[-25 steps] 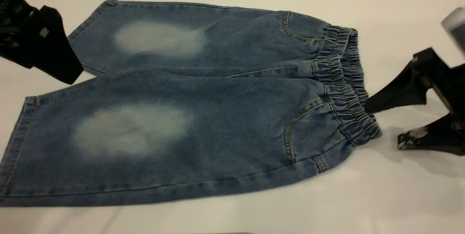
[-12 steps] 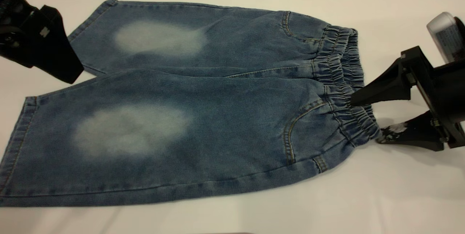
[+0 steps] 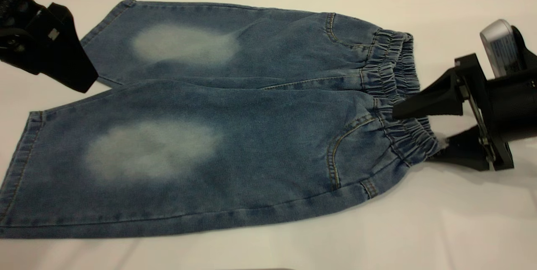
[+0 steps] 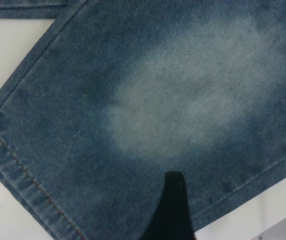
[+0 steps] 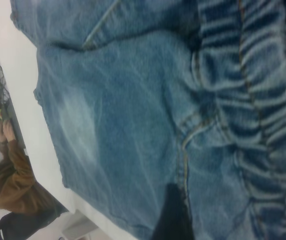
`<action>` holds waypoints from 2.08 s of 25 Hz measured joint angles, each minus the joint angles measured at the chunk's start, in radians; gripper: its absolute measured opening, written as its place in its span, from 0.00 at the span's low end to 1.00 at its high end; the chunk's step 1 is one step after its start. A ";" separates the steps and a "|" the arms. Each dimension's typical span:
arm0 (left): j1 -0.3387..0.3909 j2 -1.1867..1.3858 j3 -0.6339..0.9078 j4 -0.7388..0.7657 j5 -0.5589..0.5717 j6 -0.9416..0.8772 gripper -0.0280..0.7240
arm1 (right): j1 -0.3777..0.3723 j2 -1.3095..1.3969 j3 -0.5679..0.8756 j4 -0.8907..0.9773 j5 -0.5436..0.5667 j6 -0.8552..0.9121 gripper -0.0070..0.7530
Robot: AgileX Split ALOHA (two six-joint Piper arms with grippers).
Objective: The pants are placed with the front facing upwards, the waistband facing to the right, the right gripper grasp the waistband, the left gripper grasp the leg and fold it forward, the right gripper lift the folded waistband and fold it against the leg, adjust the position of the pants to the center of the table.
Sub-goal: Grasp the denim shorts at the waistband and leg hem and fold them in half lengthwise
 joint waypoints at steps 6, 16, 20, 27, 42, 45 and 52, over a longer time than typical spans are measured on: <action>0.000 0.000 0.000 0.043 0.016 0.000 0.82 | 0.000 0.004 -0.004 -0.059 -0.044 0.030 0.36; 0.000 0.009 0.000 0.277 0.091 -0.105 0.82 | 0.000 0.004 -0.004 -0.084 -0.051 0.029 0.06; 0.000 0.076 0.022 0.345 0.109 -0.113 0.82 | 0.000 0.007 -0.004 -0.073 -0.038 0.027 0.06; 0.000 0.251 0.079 0.471 0.082 -0.149 0.81 | 0.000 0.015 -0.004 -0.044 0.056 -0.015 0.06; 0.000 0.409 0.229 0.709 -0.177 -0.234 0.79 | 0.000 0.015 -0.004 -0.034 0.078 -0.023 0.06; 0.000 0.438 0.230 0.766 -0.215 -0.276 0.79 | 0.000 0.015 -0.004 -0.034 0.078 -0.024 0.06; 0.000 0.493 0.228 0.884 -0.225 -0.425 0.77 | 0.000 0.015 -0.004 -0.034 0.079 -0.026 0.06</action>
